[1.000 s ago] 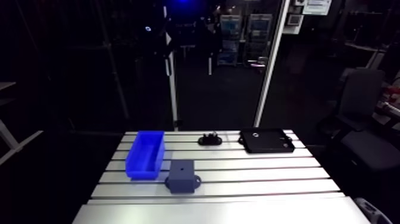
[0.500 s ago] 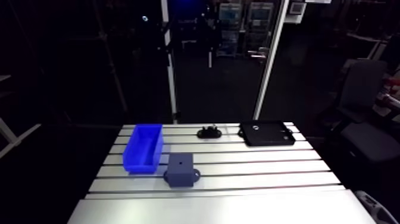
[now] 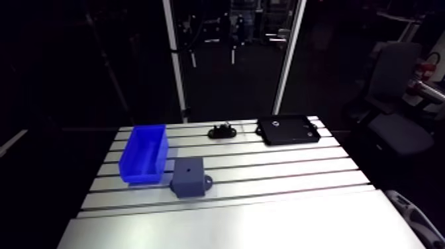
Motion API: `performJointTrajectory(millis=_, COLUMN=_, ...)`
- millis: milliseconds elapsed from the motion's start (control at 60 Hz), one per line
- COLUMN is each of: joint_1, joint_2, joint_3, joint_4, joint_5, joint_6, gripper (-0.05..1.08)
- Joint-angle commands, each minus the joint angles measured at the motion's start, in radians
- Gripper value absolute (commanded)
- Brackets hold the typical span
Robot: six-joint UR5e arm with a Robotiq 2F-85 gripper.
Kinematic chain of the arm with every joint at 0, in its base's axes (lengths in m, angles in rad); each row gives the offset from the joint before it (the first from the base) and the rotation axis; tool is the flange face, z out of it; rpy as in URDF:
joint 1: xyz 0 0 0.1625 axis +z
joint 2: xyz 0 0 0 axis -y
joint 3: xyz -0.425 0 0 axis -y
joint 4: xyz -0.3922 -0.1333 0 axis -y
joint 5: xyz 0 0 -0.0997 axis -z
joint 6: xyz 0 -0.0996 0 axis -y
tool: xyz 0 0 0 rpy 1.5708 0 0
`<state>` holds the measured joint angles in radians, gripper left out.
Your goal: Pick up the M10 bolt and insert it into the hole until fully seated.
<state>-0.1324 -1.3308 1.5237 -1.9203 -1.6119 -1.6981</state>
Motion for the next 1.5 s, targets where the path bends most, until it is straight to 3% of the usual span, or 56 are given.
performJointTrajectory(millis=17, joint_1=-0.019, joint_2=0.055, joint_3=0.008, joint_4=-0.078, joint_5=0.002, joint_6=-0.034, gripper=0.01)
performJointTrajectory(millis=350, joint_1=-0.022, joint_2=0.122, joint_3=0.011, joint_4=-0.161, joint_5=0.005, joint_6=-0.062, gripper=0.01)
performJointTrajectory(millis=517, joint_1=-0.036, joint_2=0.142, joint_3=0.012, joint_4=-0.189, joint_5=0.032, joint_6=-0.064, gripper=0.01)
performJointTrajectory(millis=583, joint_1=-0.042, joint_2=0.155, joint_3=0.018, joint_4=-0.201, joint_5=0.052, joint_6=-0.069, gripper=0.01)
performJointTrajectory(millis=767, joint_1=-0.052, joint_2=0.172, joint_3=0.034, joint_4=-0.236, joint_5=0.066, joint_6=-0.086, gripper=0.01)
performJointTrajectory(millis=1500, joint_1=-0.073, joint_2=0.236, joint_3=0.083, joint_4=-0.323, joint_5=0.066, joint_6=-0.096, gripper=0.01)
